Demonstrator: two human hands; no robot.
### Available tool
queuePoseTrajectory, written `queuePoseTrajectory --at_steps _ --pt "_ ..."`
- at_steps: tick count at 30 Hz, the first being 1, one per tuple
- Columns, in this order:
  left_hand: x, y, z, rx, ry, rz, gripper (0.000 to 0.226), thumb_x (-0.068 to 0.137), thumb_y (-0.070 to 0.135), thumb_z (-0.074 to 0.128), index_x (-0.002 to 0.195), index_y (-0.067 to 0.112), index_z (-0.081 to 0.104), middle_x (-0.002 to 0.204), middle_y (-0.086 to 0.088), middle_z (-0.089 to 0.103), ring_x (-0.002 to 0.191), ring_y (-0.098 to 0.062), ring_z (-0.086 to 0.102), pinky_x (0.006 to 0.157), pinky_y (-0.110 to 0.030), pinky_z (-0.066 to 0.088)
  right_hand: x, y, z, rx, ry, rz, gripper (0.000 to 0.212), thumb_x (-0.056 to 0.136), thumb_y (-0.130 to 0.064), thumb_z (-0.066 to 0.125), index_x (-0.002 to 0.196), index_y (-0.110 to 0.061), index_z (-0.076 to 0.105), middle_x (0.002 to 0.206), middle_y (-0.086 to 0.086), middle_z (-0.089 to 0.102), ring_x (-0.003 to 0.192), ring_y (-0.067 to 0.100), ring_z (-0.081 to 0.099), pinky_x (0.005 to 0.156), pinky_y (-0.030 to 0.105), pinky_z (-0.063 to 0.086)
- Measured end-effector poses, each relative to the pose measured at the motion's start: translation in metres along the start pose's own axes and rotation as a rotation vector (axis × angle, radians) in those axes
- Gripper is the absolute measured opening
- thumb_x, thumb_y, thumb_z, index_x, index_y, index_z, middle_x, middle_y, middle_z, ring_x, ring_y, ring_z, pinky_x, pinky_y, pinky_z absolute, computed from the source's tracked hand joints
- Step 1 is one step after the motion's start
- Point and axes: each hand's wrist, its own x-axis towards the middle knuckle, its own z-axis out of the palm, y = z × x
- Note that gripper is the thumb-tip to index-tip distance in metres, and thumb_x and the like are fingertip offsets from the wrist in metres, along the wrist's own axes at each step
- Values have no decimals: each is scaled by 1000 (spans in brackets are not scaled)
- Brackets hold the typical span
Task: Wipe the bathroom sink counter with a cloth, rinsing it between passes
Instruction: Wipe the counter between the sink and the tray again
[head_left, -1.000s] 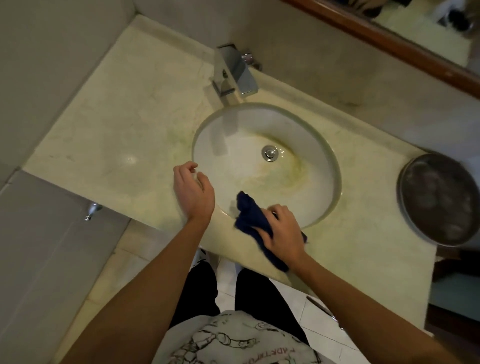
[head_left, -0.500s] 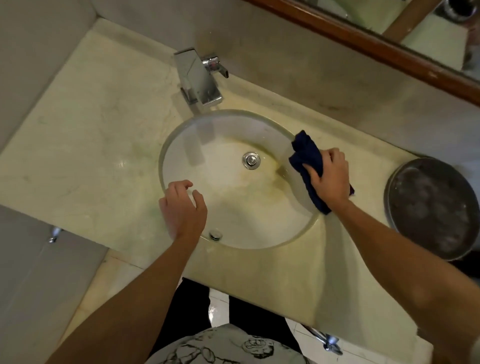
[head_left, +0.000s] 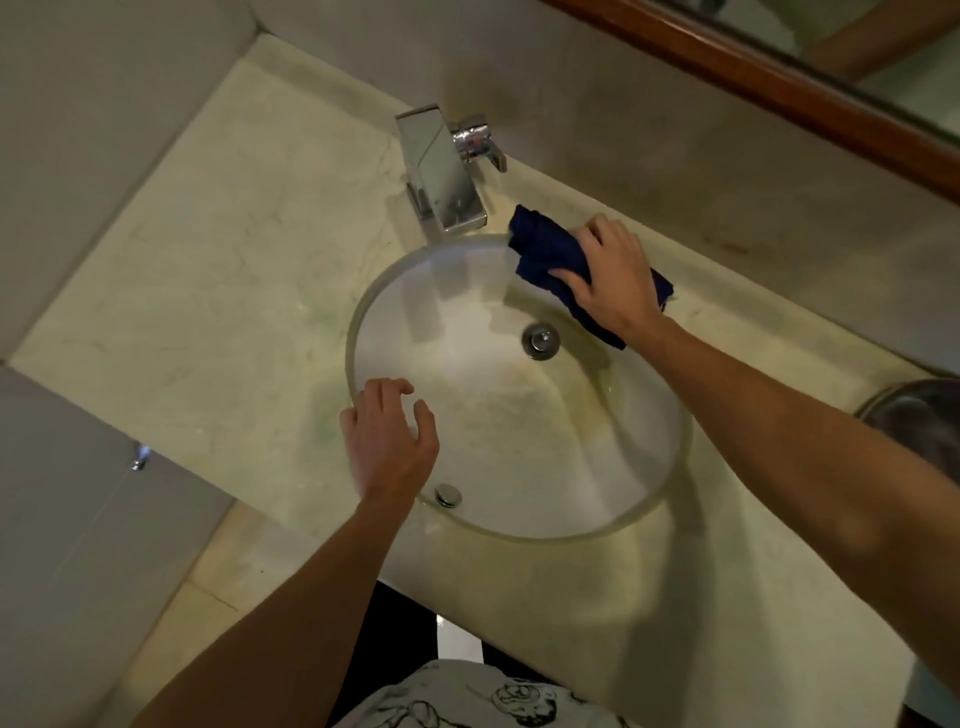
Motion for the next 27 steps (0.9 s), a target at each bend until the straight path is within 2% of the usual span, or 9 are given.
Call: queuePoseTrajectory --at_steps 2,5,8,11,14,17,19,23,27 --pt "-1 0 -1 -16 13 2 28 96 35 41 111 17 56 113 2 57 92 -22 59 92 -41 40 -11 -14 6 60 -11 16 43 97 -42 61 126 -11 59 110 11 57 99 31 53 88 43 44" --pt "-4 0 -4 -125 60 -5 31 100 34 41 117 13 56 122 -4 55 105 -26 58 95 -41 41 -27 -52 17 157 -220 -16 41 95 -45 63 122 -14 60 114 8 58 102 27 57 88 40 46" --pt "-7 1 -6 -234 131 -19 37 100 32 41 123 7 55 133 -11 50 115 -29 51 98 -46 44 -45 -96 29 147 -451 -302 42 92 -45 67 123 -16 62 113 6 58 100 27 56 83 41 46" --pt "-6 -2 -4 -308 154 -24 40 100 33 39 127 6 53 136 -9 46 119 -29 48 98 -57 46 -74 -130 49 37 -577 -646 47 90 -47 67 124 -15 63 112 7 61 94 28 56 75 40 44" --pt "-7 -6 -2 -355 186 0 46 102 37 38 130 5 54 139 -12 47 124 -34 49 97 -60 47 -100 -157 64 126 -575 -731 40 82 -28 76 118 -13 67 110 7 66 83 26 56 69 38 47" --pt "-6 -5 -4 -349 185 -8 55 102 44 37 136 5 52 145 -16 48 131 -34 48 107 -57 42 -79 -186 69 238 -473 -556 22 86 -23 67 105 -13 65 98 5 61 75 18 44 65 40 50" --pt "-5 -4 -4 -346 181 -14 59 102 46 38 143 5 49 150 -16 45 137 -32 44 112 -54 38 -45 -201 74 266 -395 -389 27 92 -29 58 111 -10 63 104 8 60 81 19 48 70 37 47" --pt "-4 -6 -2 -329 165 8 62 105 45 34 149 3 43 154 -18 42 141 -32 42 113 -56 38 13 -202 79 234 -240 -33 40 96 -38 63 119 -6 62 123 13 61 105 33 61 83 41 51" --pt "-4 -7 -1 -323 173 19 54 102 33 44 148 5 44 151 -16 43 138 -34 44 111 -56 40 33 -161 64 214 -57 290 45 98 -44 60 126 -10 59 121 13 64 105 31 62 85 40 51"
